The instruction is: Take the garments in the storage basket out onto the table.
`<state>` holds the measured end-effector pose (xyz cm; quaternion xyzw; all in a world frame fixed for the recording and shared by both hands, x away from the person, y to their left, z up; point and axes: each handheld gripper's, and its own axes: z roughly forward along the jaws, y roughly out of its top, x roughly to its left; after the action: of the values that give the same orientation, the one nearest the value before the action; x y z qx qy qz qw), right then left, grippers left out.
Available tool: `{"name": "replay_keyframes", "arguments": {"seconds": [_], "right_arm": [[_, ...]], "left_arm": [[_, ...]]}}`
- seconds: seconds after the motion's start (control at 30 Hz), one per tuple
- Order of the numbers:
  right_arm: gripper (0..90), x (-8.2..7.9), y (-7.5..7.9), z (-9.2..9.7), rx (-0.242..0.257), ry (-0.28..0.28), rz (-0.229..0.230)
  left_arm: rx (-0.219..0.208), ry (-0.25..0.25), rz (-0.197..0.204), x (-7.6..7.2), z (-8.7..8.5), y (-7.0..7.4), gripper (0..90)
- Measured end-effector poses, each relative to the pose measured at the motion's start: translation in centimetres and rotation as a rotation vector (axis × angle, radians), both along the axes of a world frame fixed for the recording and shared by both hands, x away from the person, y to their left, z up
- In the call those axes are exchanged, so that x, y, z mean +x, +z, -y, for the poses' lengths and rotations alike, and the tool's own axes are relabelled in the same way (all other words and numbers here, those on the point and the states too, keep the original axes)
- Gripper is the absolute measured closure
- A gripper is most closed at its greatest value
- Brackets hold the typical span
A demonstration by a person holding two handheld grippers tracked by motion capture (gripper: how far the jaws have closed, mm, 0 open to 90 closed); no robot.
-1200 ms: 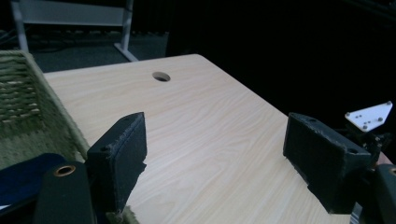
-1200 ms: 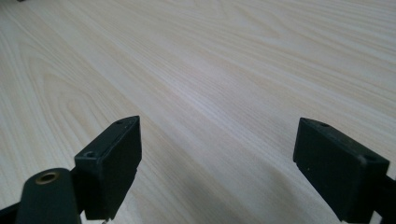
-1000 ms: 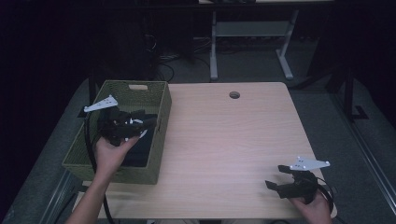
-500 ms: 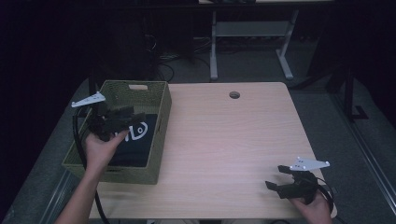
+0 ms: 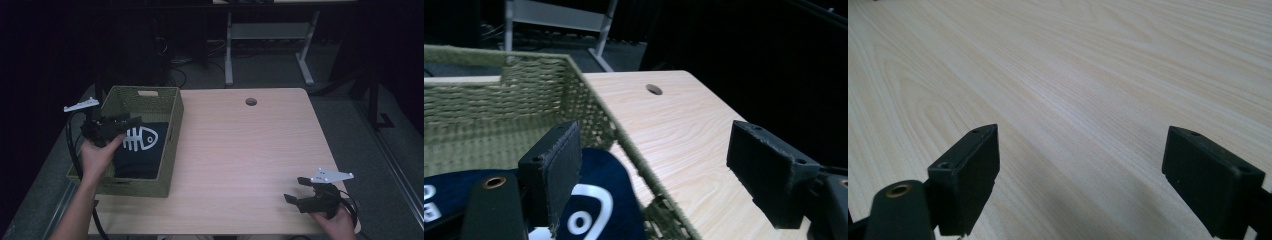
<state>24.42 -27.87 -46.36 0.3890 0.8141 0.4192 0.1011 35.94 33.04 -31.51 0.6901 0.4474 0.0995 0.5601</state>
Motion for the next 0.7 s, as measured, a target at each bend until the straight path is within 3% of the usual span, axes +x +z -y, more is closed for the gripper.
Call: {"name": "replay_keyframes", "arguments": {"seconds": [0.7], "right_arm": [[15.0, 0.0, 0.0, 0.0, 0.0, 0.006, 0.001]], "left_arm": [[-0.035, 0.133, -0.101, 2.0, -4.2, -2.5, 21.7]]}}
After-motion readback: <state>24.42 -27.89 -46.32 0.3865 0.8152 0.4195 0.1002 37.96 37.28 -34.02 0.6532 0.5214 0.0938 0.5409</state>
